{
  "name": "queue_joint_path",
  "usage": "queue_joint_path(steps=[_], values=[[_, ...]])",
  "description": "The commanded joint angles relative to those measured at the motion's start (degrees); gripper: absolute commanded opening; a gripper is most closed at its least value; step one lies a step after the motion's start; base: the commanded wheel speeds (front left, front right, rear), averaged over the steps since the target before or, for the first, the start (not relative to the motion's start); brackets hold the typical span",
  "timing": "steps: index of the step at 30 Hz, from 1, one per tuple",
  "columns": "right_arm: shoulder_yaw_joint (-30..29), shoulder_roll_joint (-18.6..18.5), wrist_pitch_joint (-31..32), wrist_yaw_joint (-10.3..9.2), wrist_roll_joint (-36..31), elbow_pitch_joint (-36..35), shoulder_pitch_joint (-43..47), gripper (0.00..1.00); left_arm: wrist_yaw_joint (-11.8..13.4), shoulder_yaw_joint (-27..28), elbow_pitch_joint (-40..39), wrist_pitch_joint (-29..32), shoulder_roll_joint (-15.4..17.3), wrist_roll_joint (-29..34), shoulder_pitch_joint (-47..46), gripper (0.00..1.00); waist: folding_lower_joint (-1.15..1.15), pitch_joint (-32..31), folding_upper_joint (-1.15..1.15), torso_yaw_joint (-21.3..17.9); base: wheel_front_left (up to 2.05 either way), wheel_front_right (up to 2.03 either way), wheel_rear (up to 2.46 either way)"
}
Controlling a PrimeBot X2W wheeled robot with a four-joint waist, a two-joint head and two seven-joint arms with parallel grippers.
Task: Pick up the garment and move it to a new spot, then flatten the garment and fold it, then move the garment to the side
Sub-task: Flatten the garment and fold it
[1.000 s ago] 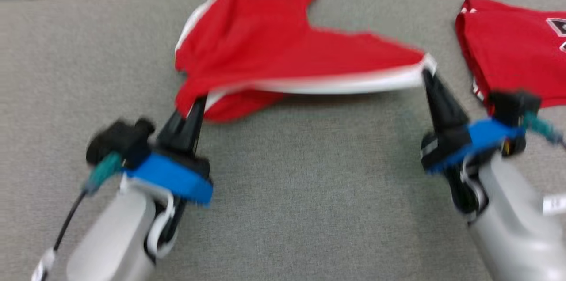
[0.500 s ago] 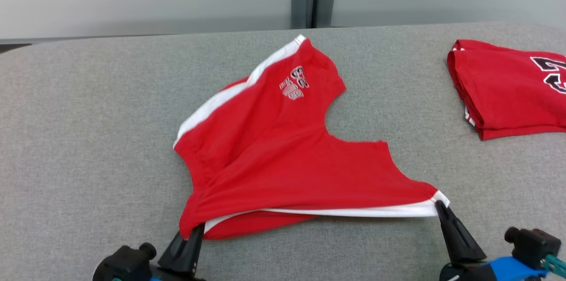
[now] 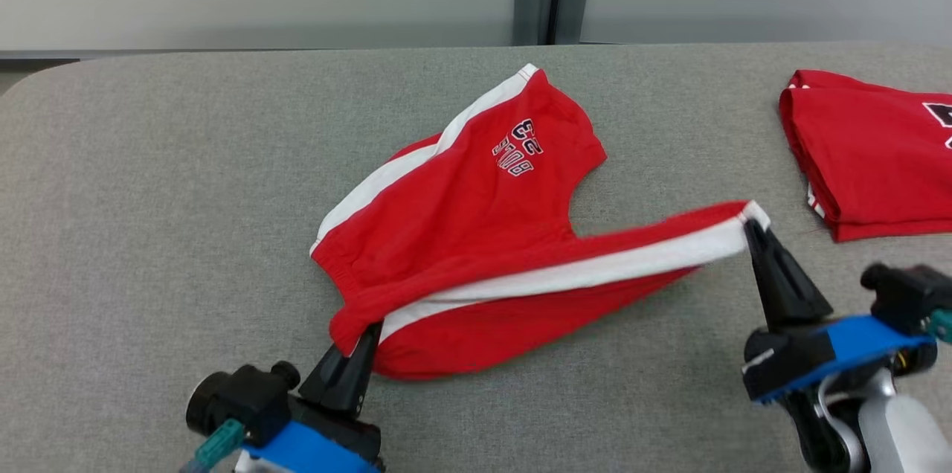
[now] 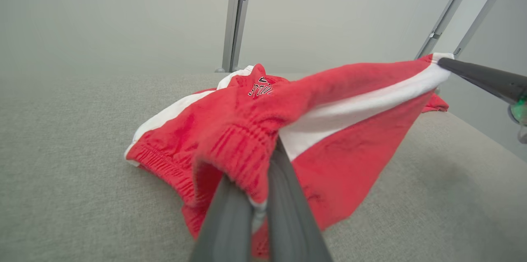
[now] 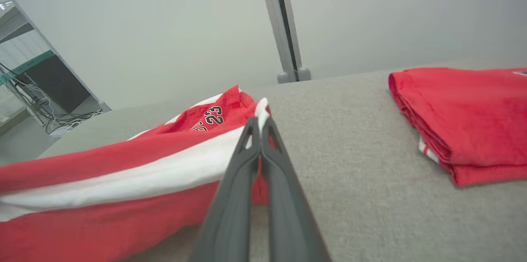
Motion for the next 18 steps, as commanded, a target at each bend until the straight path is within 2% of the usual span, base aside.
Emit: queue_joint_path(steps=[1,9,18], values=[[0.8,-0.7,-0.3,0.01,-0.9,0.9,-2.8,0.00,-0.4,-0.2,0.7,-0.2,-0.3,0.3,-1.6,0.00,-0.01,0.9,0.00,0.8,0.00,0.00,0.00],[4.9,-3.2,-1.8,0.01,-3.6,15.8,-25.5,0.00,-3.1,-0.5,9.0,-0.4,-3.2,0.9,-13.1,0.00,-0.01,6.4,0.00,5.4,0.00,0.00,0.00],[7.8,-2.8,-2.5,0.01,-8.4,40.1,-48.2,0.00,-4.2,0.8,18.4,-0.5,-8.8,-0.1,-25.0,0.00,-0.01,13.5,0.00,10.8,0.00,0.00,0.00]])
